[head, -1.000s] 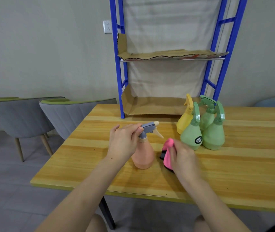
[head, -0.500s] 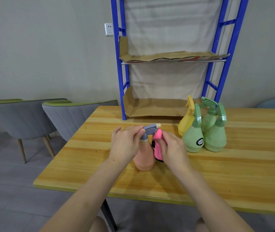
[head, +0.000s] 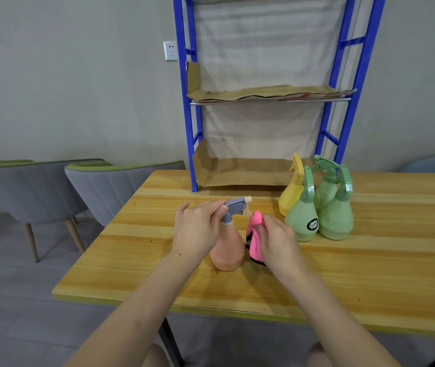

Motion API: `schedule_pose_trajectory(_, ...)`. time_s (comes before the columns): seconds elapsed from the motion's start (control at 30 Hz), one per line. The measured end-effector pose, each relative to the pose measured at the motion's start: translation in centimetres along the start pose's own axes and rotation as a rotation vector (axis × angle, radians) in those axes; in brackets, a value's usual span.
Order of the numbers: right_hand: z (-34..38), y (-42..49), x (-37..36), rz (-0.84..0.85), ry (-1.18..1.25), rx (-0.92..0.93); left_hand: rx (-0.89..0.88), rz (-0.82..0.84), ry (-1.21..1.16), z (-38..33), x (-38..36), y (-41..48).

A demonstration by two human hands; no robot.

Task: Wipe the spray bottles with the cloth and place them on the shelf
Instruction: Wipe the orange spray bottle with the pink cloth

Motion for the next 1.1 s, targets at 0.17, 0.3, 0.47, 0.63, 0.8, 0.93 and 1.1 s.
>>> schedule_pose_trajectory(0.17, -2.0, -1.0, 1.1, -0.051, 0.180, -0.153, -0.004, -0.009, 0.008, -0.3, 0.1, 0.2)
schedule_pose_trajectory(0.3, -0.5, -1.9, 2.1, -0.155, 0.369, -0.233, 0.010, -0.049, -0.047, 0.0, -0.1, -0.1)
schedule_pose_trajectory(0.47, 0.9, -3.9, -0.2, -0.110, 0.600, -0.350, 0.092, 0.003, -0.200, 0.8, -0.7, -0.6)
schedule_pose_trajectory(0.63, 0.4, -5.3, -1.2, -0.076, 0.674, -0.420, 0.231, 0.056, -0.480, 1.8, -1.2, -1.3)
schedule_pose_trajectory(0.8, 1.3, -5.5, -1.5, -0.071, 0.661, -0.378, 0.306, 0.067, -0.577, 3.2, -2.2, -2.8)
schedule_pose_trajectory(0.93, 3.3, -5.1, -3.0, 0.070, 0.702, -0.275, 0.311, 0.073, -0.571, 3.2, -2.1, -3.0)
schedule_pose_trajectory(1.1, 2.8, -4.2, -3.5, 0.059, 0.816, -0.299, 0.322, 0.112, -0.559, 3.5, -2.1, -2.8)
Point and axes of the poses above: each hand's wrist, its own y-axis towards the middle knuckle, its own x-axis out of the back of the hand, z = x × y, the point moved 8 cm from there along y, towards the middle knuckle, and after that the axes turned 4 degrees about -z, right-handed, at the moved point
